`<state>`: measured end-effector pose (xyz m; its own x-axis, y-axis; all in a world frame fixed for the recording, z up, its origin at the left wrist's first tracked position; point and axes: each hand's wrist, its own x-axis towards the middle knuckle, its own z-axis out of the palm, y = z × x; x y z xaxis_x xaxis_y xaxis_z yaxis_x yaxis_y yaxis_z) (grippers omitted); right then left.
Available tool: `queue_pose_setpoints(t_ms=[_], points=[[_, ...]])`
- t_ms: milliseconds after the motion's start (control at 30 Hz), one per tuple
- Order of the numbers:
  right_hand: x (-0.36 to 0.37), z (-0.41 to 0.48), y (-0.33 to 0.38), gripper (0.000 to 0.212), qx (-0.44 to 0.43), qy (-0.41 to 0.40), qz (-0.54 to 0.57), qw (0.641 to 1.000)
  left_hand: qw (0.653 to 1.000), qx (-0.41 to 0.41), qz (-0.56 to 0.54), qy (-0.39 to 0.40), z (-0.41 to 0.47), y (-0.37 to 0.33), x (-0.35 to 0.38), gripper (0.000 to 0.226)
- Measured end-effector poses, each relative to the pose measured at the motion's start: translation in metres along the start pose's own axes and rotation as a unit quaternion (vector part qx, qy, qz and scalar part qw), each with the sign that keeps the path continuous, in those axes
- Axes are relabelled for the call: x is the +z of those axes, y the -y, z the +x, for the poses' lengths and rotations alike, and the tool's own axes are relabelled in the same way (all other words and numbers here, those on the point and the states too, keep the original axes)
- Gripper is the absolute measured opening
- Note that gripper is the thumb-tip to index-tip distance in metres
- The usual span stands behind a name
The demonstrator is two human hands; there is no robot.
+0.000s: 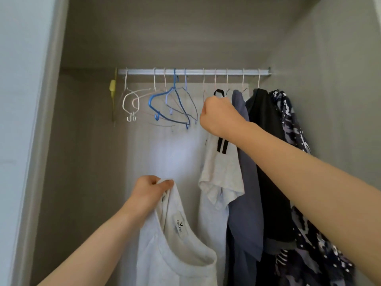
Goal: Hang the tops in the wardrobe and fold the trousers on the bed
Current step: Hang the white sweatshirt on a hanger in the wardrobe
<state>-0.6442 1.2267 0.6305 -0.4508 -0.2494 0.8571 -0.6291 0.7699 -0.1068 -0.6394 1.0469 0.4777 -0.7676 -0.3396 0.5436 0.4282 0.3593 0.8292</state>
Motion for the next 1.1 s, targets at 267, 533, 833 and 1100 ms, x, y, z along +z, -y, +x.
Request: queue_pose_setpoints(t_ms=[267,533,833,1100], points=[[-0.001,0.055,-0.008,0.031,0.007,-0.14,0.007,0.99,1.0,0.009,-0.017,0.002,0.035,-0.013,-0.002,0.024],[0.012,0.114,-0.008,0.04,0.115,0.015,0.011,0.993,1.0,0.006,-0.029,0.006,0.056,-0.024,-0.009,0.022],[0.035,0.127,-0.021,0.045,0.199,0.087,0.179,0.96,1.0,0.0,-0.004,-0.009,0.067,-0.018,-0.017,0.024],[0.059,0.146,-0.027,0.029,0.281,0.026,0.432,0.856,1.0,-0.006,0.014,0.002,0.07,-0.007,-0.019,0.029]])
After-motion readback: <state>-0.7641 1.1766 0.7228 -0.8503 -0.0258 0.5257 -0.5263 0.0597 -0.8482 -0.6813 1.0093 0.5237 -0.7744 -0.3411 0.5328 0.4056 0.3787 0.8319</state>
